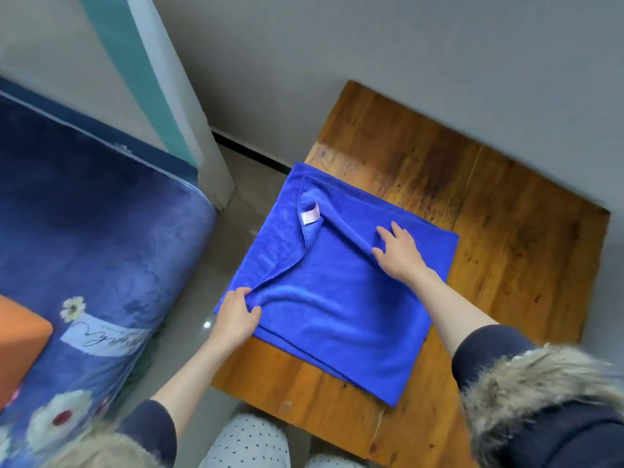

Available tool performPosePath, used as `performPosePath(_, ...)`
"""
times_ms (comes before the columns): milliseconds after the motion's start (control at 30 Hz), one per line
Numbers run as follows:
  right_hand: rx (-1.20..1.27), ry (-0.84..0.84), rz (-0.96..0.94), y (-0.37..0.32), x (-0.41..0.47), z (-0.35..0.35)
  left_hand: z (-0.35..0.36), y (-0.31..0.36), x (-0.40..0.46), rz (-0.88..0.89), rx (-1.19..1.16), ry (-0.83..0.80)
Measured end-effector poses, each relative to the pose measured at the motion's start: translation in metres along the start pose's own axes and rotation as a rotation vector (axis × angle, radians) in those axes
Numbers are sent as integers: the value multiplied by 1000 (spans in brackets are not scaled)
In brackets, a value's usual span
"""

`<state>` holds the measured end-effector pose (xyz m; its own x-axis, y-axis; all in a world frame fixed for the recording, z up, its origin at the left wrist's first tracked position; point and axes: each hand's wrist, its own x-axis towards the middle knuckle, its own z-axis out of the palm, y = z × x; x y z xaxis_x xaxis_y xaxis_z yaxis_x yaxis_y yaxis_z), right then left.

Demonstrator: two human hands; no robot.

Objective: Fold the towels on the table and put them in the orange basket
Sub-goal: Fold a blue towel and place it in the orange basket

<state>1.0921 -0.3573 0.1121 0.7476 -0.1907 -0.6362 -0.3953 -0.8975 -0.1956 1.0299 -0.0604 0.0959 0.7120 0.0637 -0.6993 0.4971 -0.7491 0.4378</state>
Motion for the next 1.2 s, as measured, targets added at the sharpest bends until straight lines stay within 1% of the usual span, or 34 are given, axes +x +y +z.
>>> performPosePath(67,-43,-65,6,15,-2,10,3,-1,-1,25,36,13)
performPosePath(133,-50,-72,-11,25,-4,17,5,1,-1,43,81,33)
performPosePath(200,8,-62,11,31,-7,19,7,4,1,52,105,52)
performPosePath(300,132,-45,104,45,-17,22,11,14,5,94,152,60)
performPosePath(367,159,-27,153,60,-30,26,16,25,8,122,183,57)
performPosePath(500,56,60,229,99,-66,39,31,54,10,200,215,33)
performPosePath(567,44,87,297,114,-84,47,40,70,11,247,244,24)
performPosePath(733,65,88,463,146,-134,80,63,105,11,408,346,-46)
performPosePath(900,142,46,541,164,-179,110,83,124,6,517,454,-106)
performPosePath(1100,200,-46,580,180,-194,121,97,130,-1,561,418,-81)
performPosePath(1167,208,-17,599,187,-185,110,97,129,-2,574,385,-52)
performPosePath(1200,226,27,607,191,-179,102,96,127,-3,580,373,-35)
